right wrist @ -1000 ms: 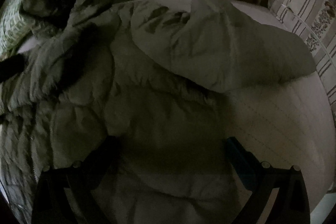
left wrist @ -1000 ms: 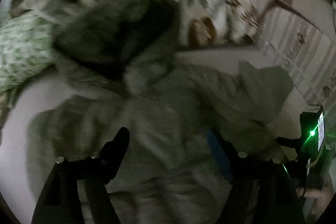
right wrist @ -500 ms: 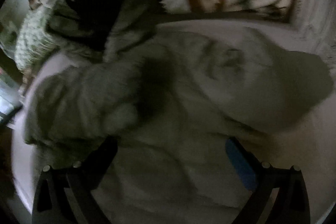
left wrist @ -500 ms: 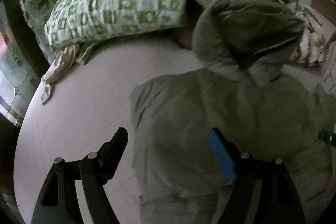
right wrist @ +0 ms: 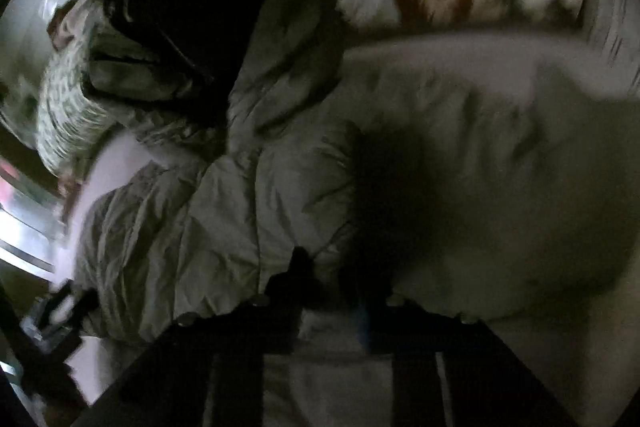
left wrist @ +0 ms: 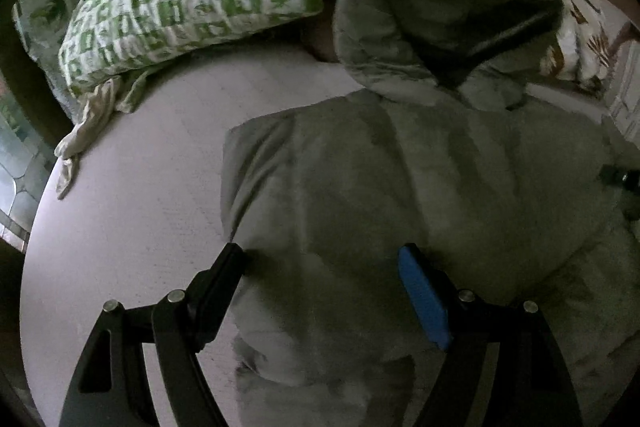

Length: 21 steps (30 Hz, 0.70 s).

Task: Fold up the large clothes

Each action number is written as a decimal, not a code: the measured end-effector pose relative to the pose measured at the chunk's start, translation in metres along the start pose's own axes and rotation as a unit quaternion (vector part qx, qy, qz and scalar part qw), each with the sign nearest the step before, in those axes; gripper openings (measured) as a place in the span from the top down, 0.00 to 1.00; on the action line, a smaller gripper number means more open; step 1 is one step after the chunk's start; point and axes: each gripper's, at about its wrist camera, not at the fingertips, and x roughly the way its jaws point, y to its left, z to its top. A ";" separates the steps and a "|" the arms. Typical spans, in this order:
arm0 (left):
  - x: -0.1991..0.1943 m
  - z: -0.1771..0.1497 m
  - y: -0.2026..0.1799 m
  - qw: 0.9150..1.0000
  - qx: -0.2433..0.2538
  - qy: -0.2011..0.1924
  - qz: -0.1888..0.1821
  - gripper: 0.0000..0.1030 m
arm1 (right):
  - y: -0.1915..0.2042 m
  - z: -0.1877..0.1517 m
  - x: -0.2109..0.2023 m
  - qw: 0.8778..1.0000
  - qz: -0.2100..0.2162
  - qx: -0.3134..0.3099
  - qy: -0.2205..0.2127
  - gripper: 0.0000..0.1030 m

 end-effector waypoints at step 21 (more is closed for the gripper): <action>0.014 -0.027 -0.042 0.998 0.055 0.011 0.002 0.22 | -0.046 -0.036 0.005 0.997 -0.077 -0.012 0.022 0.79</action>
